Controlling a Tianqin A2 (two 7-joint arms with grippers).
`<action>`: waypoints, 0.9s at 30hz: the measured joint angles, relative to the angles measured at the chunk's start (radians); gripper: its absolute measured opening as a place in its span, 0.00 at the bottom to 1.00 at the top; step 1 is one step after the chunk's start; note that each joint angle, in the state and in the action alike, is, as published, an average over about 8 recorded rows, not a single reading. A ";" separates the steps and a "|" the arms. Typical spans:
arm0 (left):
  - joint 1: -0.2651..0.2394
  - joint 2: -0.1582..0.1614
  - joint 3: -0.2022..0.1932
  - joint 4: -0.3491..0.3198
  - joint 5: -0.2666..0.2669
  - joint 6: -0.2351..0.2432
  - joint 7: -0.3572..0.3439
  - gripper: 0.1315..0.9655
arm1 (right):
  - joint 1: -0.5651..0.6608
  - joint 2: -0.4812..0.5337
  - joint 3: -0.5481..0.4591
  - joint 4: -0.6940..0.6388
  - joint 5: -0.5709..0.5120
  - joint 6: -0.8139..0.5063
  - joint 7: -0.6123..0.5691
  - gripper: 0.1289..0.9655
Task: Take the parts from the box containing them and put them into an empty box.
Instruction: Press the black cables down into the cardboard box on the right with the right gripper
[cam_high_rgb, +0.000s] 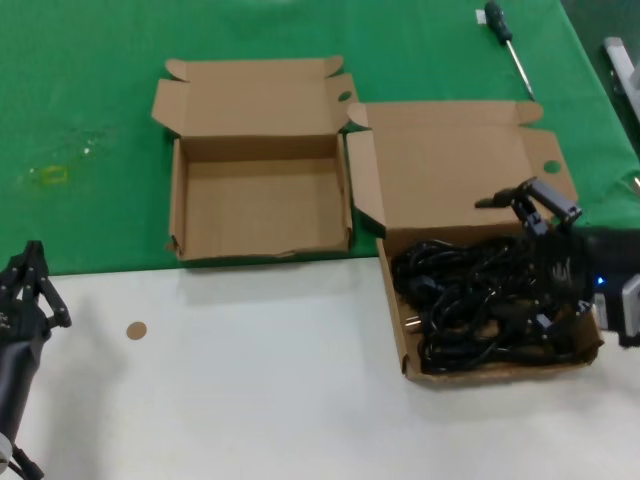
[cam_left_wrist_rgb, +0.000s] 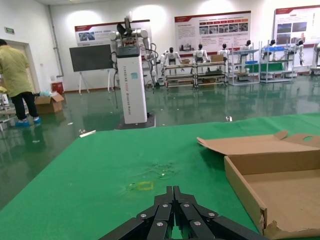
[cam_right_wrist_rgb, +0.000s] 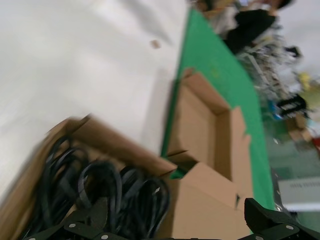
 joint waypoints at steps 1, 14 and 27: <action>0.000 0.000 0.000 0.000 0.000 0.000 0.000 0.03 | 0.008 0.004 -0.009 -0.006 -0.009 -0.010 -0.023 1.00; 0.000 0.000 0.000 0.000 0.000 0.000 0.000 0.02 | 0.085 -0.018 -0.089 -0.088 -0.096 -0.037 -0.236 1.00; 0.000 0.000 0.000 0.000 0.000 0.000 -0.001 0.02 | 0.129 -0.050 -0.119 -0.161 -0.133 -0.009 -0.310 0.92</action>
